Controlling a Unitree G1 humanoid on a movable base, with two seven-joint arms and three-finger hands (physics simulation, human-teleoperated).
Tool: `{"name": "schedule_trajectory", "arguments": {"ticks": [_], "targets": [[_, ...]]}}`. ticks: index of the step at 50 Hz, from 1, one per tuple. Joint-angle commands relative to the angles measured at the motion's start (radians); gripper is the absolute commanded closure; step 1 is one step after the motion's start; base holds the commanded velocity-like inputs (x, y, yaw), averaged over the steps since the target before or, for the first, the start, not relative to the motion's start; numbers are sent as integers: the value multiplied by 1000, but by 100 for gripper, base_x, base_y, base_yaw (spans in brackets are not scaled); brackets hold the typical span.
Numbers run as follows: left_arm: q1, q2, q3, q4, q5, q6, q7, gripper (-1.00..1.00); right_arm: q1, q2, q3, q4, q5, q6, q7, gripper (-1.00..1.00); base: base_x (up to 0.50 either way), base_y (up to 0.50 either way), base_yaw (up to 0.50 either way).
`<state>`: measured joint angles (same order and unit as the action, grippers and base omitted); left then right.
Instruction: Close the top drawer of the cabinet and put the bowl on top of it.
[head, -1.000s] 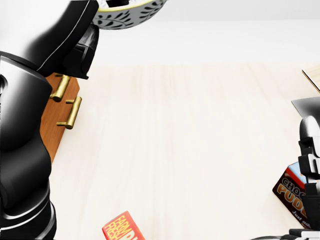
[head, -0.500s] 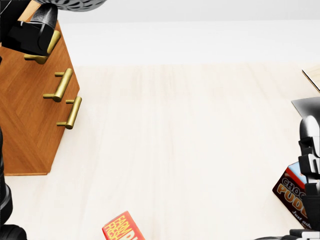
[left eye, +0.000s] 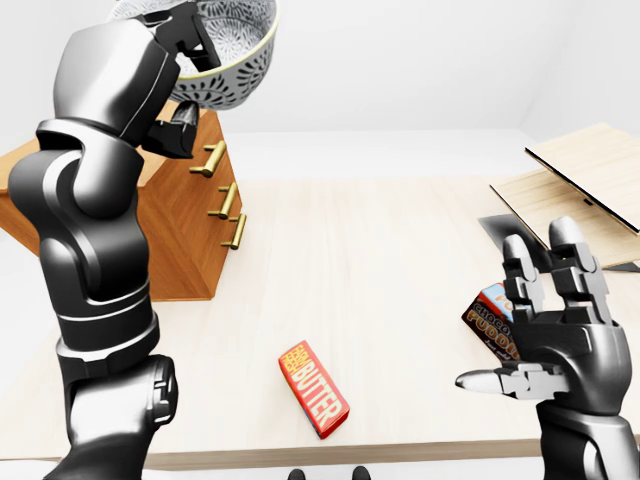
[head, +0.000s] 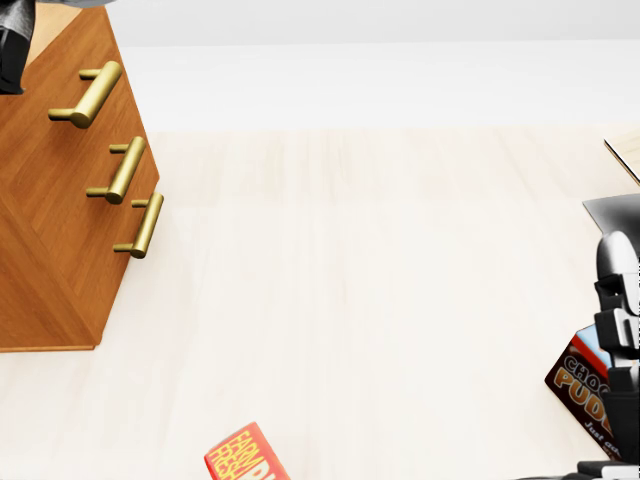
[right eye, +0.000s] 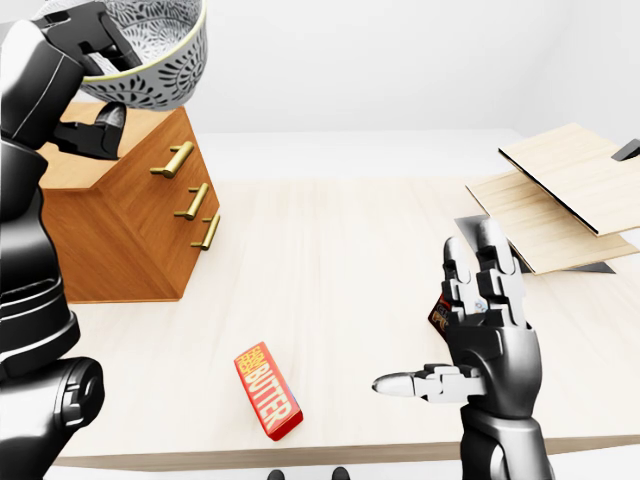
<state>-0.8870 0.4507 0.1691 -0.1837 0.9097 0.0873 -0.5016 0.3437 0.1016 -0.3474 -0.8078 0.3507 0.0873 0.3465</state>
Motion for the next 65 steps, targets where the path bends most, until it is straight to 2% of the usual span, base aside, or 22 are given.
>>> {"name": "schedule_trajectory", "arguments": {"ticks": [1, 14, 26, 40, 48, 54, 57, 65], "targets": [[9, 74, 54, 72, -107, 0, 90, 100, 5, 3, 9, -1, -7, 0, 3, -100, 0, 0, 0], [-1, 147, 70, 213, -211, 0, 189, 100, 7, 0, 22, 4, -16, 0, -1, -100, 0, 0, 0], [-5, 178, 83, 313, -273, 0, 265, 100, 8, -1, 23, 10, -16, 0, 0, -100, 0, 0, 0], [-29, 238, 98, 435, -321, 0, 310, 100, 15, 1, 33, 13, -25, 0, 5, -100, 0, 0, 0], [-45, 279, 117, 631, -400, 0, 399, 100, 21, 2, 41, 9, -29, 0, 7, -100, 0, 0, 0], [-42, 299, 109, 690, -444, 0, 433, 100, 19, 0, 42, 7, -29, 0, 3, -100, 0, 0, 0], [-57, 308, 104, 723, -453, 0, 444, 100, 19, 1, 44, 8, -32, 0, 4, -100, 0, 0, 0], [-168, 338, 73, 927, -460, 0, 500, 100, 26, 3, 47, 2, -35, 0, 8, -100, 0, 0, 0]]}}
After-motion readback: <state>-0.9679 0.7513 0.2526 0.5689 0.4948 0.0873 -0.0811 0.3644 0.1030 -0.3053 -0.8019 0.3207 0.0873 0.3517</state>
